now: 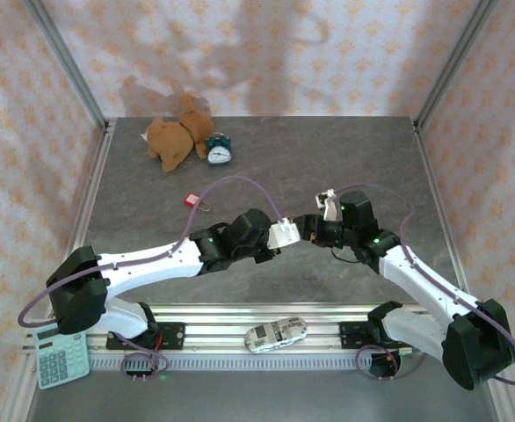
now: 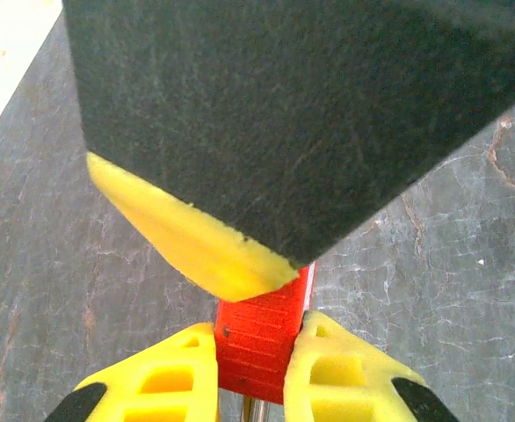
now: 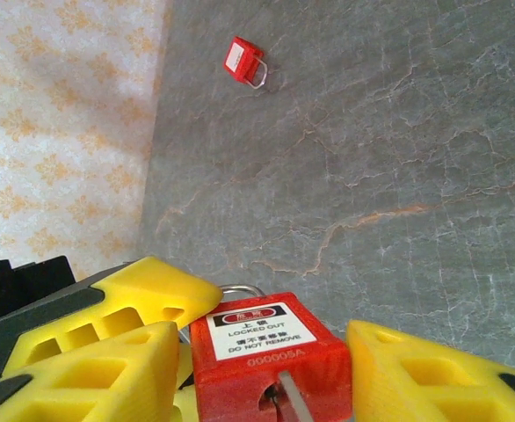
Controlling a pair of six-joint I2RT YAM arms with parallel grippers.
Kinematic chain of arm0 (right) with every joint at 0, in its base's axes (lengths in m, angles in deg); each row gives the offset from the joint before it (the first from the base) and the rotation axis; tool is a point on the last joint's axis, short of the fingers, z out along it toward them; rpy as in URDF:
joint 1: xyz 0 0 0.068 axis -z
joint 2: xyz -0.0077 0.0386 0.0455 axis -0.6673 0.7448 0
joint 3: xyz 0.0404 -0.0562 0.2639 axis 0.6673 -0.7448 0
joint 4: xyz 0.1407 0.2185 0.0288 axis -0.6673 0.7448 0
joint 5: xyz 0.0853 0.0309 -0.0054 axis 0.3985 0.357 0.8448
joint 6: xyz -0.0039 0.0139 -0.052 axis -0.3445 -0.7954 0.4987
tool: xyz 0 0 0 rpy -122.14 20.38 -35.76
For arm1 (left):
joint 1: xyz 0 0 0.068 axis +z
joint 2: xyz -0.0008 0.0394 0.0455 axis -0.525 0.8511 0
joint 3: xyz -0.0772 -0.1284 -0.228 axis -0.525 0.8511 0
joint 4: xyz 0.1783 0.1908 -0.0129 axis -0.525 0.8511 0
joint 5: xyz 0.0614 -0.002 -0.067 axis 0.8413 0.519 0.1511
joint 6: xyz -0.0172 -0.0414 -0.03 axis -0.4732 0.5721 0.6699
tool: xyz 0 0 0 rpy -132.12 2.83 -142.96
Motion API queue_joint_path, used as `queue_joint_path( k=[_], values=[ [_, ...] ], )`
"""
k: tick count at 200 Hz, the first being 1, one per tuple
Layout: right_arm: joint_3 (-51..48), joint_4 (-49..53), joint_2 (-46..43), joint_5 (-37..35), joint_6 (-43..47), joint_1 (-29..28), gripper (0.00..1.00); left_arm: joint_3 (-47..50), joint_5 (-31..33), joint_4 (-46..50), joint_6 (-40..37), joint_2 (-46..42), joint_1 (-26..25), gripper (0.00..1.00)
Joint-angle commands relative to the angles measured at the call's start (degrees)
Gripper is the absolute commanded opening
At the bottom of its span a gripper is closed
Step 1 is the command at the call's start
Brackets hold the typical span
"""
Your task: Unlock with the key
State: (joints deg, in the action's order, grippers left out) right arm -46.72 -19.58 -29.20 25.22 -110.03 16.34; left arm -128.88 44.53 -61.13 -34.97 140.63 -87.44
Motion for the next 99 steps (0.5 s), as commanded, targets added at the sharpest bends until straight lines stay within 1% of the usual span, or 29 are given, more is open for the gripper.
queue_joint_path(
  k=[1,26,64,84,99],
  values=[
    [0.06,-1.58,0.18,-0.64,0.46,-0.43,0.54,-0.06,-0.01,0.85,-0.79,-0.79,0.07,0.09],
    [0.32,-0.92,0.89,-1.52,0.82,-0.48,0.56,0.13,-0.01,0.99,-0.64,-1.17,0.11,0.09],
    [0.15,-1.01,1.96,-1.54,1.27,-0.43,0.56,0.16,0.08,0.48,-0.77,-1.44,0.05,0.09],
    [-0.37,-2.93,1.91,-0.06,0.38,-0.42,0.54,-0.02,-0.27,0.26,-0.78,-1.28,0.08,0.09],
    [-0.67,-4.42,1.89,0.86,-0.54,-0.41,0.5,-0.35,-0.46,0.11,-0.73,-0.89,0.08,0.09]
  ],
)
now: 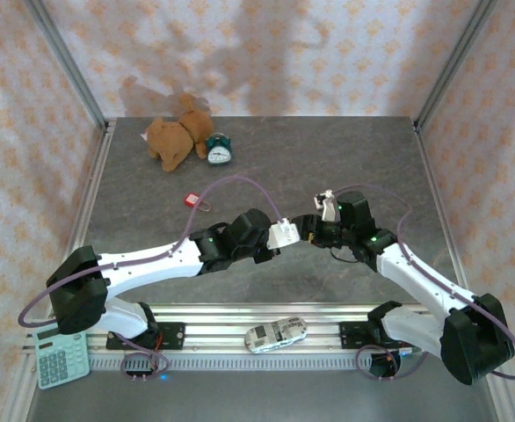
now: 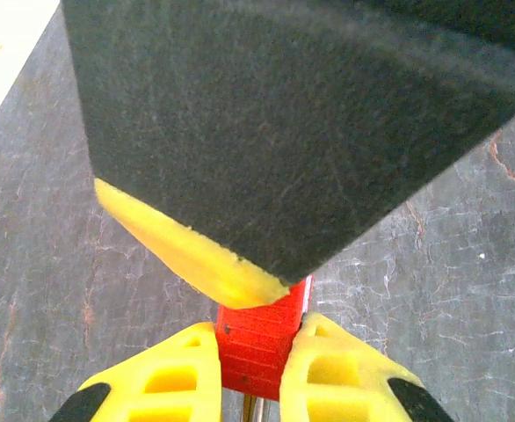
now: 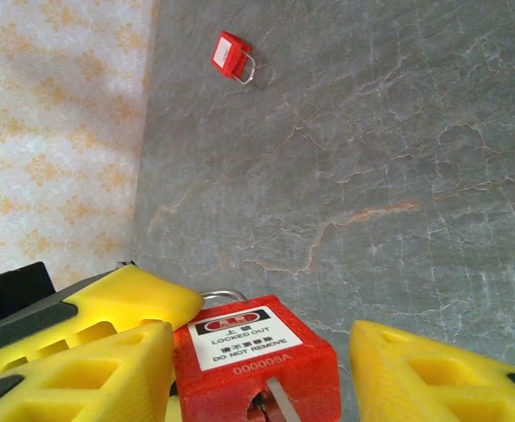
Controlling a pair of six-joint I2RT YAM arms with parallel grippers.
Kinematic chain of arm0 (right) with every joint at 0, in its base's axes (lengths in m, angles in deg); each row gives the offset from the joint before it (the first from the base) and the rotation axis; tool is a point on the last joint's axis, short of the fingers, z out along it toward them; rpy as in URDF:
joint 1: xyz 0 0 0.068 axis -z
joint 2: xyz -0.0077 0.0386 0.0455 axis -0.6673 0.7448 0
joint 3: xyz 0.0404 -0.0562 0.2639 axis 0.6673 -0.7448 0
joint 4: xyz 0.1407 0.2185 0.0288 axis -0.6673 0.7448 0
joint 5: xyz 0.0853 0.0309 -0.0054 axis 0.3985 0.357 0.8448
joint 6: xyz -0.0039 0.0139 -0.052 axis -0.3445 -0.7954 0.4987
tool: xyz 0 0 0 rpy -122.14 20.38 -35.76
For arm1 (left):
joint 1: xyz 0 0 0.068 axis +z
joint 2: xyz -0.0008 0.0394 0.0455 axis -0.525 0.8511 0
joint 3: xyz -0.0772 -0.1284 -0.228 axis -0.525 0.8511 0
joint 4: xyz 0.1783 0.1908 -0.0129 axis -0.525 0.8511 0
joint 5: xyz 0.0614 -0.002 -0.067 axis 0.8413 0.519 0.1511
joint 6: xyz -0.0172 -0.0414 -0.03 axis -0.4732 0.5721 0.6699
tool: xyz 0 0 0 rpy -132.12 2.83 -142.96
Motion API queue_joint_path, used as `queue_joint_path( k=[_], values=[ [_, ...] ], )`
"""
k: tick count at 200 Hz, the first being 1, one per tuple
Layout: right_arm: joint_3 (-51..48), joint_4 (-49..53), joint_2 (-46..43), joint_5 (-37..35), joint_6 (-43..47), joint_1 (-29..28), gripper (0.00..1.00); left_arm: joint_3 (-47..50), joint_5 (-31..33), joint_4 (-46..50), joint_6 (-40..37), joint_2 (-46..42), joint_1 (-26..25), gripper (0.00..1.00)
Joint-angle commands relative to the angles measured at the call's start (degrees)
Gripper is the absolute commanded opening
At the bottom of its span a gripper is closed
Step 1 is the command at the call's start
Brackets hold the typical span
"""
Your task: Unlock with the key
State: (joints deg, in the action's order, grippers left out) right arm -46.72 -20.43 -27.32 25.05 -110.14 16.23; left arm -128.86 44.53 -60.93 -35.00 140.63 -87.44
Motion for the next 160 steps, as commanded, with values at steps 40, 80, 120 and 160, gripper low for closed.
queue_joint_path(
  k=[40,80,120,160],
  values=[
    [-0.88,-5.54,0.17,3.26,-1.74,-0.3,0.47,-0.79,-0.1,-0.88,-0.79,0.04,0.09,0.09],
    [-0.93,-5.04,0.74,2.86,-1.63,-0.33,0.53,-1.11,0.34,-1.92,-0.99,0.5,0.05,0.09],
    [-0.96,-4.29,2.13,2.12,-0.81,-0.31,0.59,-1.17,0.52,-2.2,-1.43,-0.12,0.06,0.09],
    [-1.2,-6.22,2.16,3.38,-2.16,-0.3,0.51,-1.02,0.59,-2.01,-1.52,-0.31,0.07,0.09]
  ],
)
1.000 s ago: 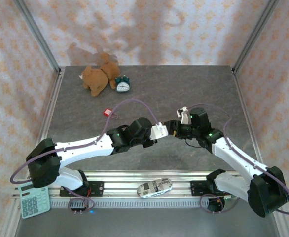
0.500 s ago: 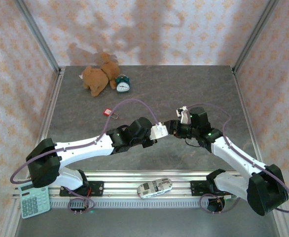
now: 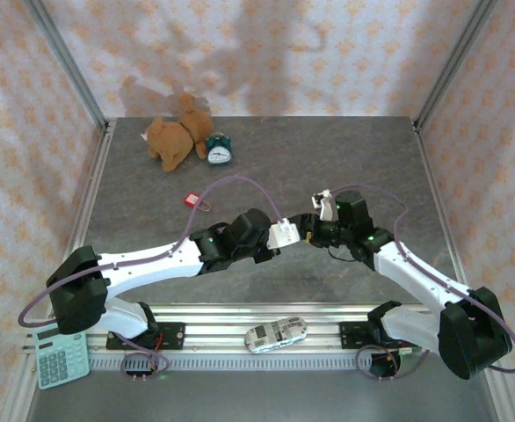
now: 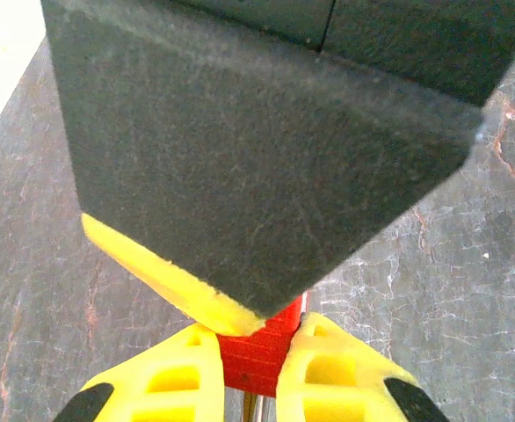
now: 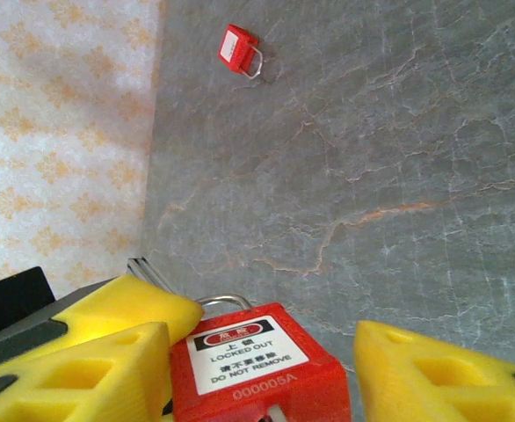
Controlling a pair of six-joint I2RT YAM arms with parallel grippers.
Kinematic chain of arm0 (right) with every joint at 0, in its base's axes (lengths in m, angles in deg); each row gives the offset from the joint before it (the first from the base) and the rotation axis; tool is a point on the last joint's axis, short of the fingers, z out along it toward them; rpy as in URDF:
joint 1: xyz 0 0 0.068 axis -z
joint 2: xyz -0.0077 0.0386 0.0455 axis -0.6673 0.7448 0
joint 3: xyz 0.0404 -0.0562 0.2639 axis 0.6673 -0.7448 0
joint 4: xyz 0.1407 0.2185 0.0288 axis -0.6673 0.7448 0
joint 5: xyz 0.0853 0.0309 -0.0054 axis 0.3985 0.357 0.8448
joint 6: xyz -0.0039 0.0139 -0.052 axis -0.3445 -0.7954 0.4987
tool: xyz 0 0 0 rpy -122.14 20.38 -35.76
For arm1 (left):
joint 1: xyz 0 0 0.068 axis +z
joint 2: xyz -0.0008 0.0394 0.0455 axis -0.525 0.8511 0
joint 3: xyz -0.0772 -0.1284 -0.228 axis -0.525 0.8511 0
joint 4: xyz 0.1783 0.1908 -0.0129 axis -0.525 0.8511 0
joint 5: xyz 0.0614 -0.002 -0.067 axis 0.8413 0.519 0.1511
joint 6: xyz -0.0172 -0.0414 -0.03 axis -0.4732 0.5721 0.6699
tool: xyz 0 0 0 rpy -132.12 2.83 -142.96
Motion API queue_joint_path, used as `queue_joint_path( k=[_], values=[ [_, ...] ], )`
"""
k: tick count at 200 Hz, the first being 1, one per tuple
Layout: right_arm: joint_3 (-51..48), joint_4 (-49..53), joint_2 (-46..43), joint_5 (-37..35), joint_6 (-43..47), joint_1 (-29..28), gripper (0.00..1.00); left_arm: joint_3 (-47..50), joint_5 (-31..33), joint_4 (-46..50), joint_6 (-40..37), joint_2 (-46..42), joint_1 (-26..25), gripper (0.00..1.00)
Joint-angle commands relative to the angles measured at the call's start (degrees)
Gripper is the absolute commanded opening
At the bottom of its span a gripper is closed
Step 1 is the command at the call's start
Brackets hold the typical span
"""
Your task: Unlock with the key
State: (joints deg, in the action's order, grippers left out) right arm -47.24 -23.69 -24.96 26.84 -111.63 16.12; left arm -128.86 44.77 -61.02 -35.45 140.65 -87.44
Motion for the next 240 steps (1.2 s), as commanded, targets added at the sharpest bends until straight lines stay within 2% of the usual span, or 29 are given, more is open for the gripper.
queue_joint_path(
  k=[1,34,50,65,96,125,156,175,213,240],
  values=[
    [-0.66,-3.05,-0.22,1.62,-0.71,-0.19,0.51,-1.01,0.36,-1.97,-1.09,-0.33,0.06,0.09],
    [-0.75,-4.44,-0.46,3.58,-2.04,-0.2,0.46,-0.82,0.81,-3.15,-1.12,0.26,0.09,0.09],
    [-0.86,-4.75,-0.27,4.2,-2.33,-0.2,0.52,-0.98,0.98,-3.64,-1.2,0.59,0.06,0.09],
    [-1.0,-5.39,-0.07,4.53,-2.78,-0.27,0.53,-1.01,0.92,-3.9,-1.26,0.75,0.05,0.09],
    [-0.77,-5.95,-0.07,4.56,-3.2,-0.19,0.39,-1.11,1.41,-3.93,-1.47,0.56,0.05,0.12],
    [-0.39,-5.11,-0.25,3.39,-2.85,-0.02,0.31,-0.86,2.4,-3.65,-1.54,0.09,0.05,0.23],
    [-0.26,-4.13,-0.71,2.1,-2.2,0.99,0.29,-0.56,2.95,-2.33,-1.48,-1.13,0.08,0.47],
    [0.22,-2.07,-1.12,1.52,-0.89,1.73,0.29,-0.77,3.96,1.49,-1.5,-2.88,0.05,0.54],
    [1.02,1.59,-2.54,-0.18,1.51,2.31,0.29,3.78,8.55,1.88,-1.08,-7.01,0.22,0.51],
    [0.68,1.56,-2.25,0.03,1.21,2.26,0.28,5.17,7.75,1.13,-0.08,-7.32,0.53,0.5]
  ],
)
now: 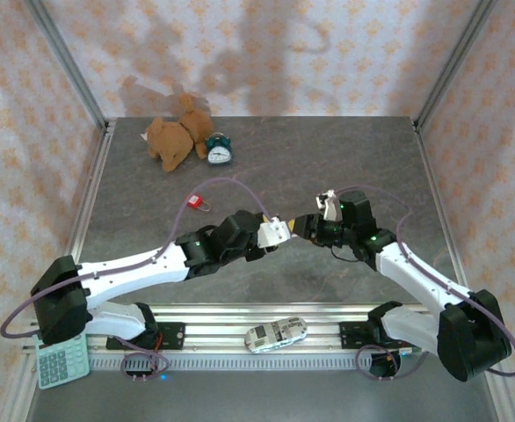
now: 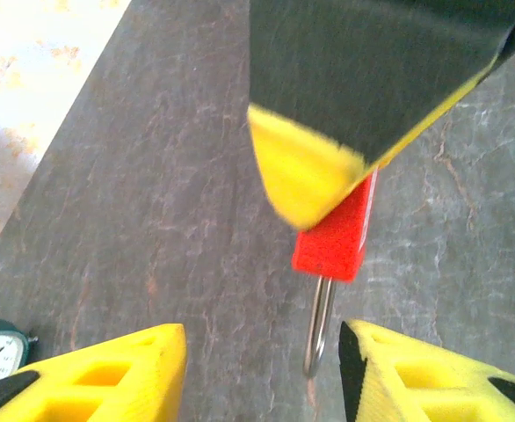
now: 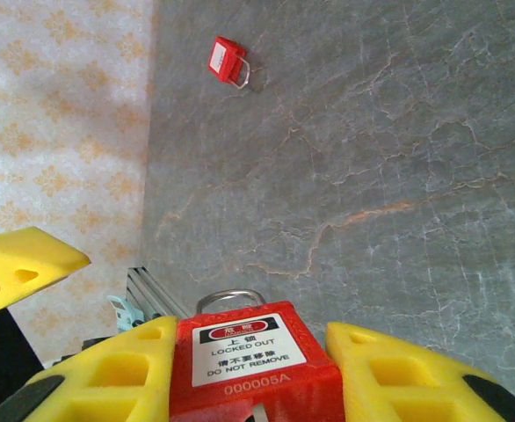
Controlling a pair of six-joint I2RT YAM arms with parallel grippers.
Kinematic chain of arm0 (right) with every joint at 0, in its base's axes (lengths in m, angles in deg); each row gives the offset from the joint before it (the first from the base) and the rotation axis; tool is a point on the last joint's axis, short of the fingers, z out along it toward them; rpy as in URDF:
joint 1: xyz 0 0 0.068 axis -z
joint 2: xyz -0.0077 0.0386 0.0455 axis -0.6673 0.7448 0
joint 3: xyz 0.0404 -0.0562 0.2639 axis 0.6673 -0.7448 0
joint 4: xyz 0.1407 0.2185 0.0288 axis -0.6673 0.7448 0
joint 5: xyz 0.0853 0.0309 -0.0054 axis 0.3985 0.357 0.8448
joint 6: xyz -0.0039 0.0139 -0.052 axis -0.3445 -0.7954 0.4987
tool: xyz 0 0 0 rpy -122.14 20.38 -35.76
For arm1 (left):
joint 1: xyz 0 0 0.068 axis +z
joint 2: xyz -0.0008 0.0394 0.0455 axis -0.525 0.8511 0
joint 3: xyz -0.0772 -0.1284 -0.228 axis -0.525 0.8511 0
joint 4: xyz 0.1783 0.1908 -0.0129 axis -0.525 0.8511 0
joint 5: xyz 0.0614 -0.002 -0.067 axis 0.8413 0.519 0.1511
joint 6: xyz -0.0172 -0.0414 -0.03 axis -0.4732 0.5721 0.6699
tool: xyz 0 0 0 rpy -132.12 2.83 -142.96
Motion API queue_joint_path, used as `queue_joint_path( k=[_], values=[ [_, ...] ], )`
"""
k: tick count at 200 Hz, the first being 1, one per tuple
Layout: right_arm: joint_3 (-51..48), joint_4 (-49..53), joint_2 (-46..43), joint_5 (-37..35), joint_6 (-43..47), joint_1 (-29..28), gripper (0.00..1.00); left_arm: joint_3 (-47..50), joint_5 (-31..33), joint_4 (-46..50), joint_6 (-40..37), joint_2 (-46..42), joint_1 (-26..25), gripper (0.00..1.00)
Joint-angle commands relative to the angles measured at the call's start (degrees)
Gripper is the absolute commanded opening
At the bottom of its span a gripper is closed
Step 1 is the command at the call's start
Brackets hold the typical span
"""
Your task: Unlock with the key
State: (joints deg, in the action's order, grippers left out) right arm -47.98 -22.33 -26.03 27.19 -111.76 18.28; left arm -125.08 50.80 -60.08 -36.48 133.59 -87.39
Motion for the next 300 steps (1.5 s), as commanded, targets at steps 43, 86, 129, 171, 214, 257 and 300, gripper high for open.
queue_joint_path(
  k=[43,86,129,171,214,257,300],
  values=[
    [0.77,0.38,-3.03,-0.09,1.26,-0.06,0.28,0.47,-0.66,-0.22,-2.27,2.65,0.6,0.44],
    [0.03,0.46,-4.21,0.81,1.42,-0.36,0.27,1.06,-0.34,-5.3,-3.5,4.22,1.12,0.43],
    [-0.08,0.51,-4.71,0.91,1.48,-0.53,0.26,0.63,-1.17,-5.74,-3.97,5.88,1.41,0.33],
    [0.13,1.07,-5.46,-1.4,1.26,-0.51,0.24,0.68,-0.44,-4.77,-3.36,5.95,1.43,0.04],
    [0.67,3.71,-6.28,-3.66,2.0,-0.35,0.23,0.49,0.86,-2.82,-3.36,5.87,1.87,0.0],
    [0.41,4.8,-7.04,-4.61,1.23,1.63,0.23,0.49,2.64,-0.79,-2.41,4.48,2.51,0.0],
    [0.44,4.23,-6.58,-4.41,1.0,2.54,0.23,1.48,3.93,0.36,-1.82,2.04,2.51,0.02]
  ],
)
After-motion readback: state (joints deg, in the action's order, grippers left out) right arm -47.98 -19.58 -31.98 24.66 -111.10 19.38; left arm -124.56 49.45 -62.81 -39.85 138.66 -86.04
